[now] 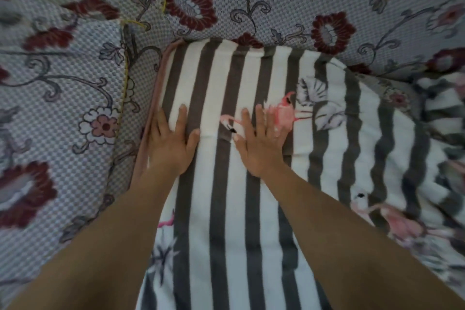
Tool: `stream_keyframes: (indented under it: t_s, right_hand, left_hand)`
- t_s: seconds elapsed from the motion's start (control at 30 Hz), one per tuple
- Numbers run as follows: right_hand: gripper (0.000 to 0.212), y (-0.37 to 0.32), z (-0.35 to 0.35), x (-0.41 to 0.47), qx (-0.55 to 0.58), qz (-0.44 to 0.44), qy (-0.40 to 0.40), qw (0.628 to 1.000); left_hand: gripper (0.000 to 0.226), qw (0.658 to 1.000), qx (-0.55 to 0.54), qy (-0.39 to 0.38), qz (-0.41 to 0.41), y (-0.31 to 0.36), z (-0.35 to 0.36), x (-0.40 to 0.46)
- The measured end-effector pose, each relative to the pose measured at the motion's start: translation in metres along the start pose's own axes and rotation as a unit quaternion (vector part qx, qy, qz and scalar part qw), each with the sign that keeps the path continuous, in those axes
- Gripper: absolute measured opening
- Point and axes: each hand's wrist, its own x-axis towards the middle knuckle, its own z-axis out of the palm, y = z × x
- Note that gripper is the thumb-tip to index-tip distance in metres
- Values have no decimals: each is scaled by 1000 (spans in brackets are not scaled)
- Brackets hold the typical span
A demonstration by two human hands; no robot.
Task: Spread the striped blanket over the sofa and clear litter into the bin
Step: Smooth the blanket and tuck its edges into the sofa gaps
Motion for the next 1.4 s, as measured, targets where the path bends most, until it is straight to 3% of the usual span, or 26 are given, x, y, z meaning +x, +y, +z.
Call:
stream_keyframes:
  t_s: [0.2,0.4,0.7,0.9,1.0,1.07,1.23,1.4]
  right_hand:
    - [65,-4,25,-75,4,10,-58,998]
    - [71,-3,4,-87,-1,-16,-183,983]
    - [64,-4,-10,-232,0,-137,-284,949]
    - [60,10,4,-309,-38,-226,-253,940]
    - [67,7,21,-329,-57,-239,-225,943]
    - [73,3,31,-334,-57,-232,-207,949]
    - [77,-5,50,-346,-69,-203,-166,963]
    - [74,-18,56,-353,-53,-210,-144,965]
  left_hand:
    - [75,999,20,7,-31,-32,23,-85]
    - [79,984,-115,-59,-119,-64,34,-133]
    - [60,981,-43,-120,-146,-57,34,-284]
    - [73,964,-22,-154,-217,-60,31,-354]
    - [73,966,-15,-114,-229,-61,41,-365]
    - [58,963,-34,-65,-260,-63,47,-363]
    - [52,993,58,-12,-106,-70,60,-366]
    - [41,976,204,-21,-67,-114,48,-369]
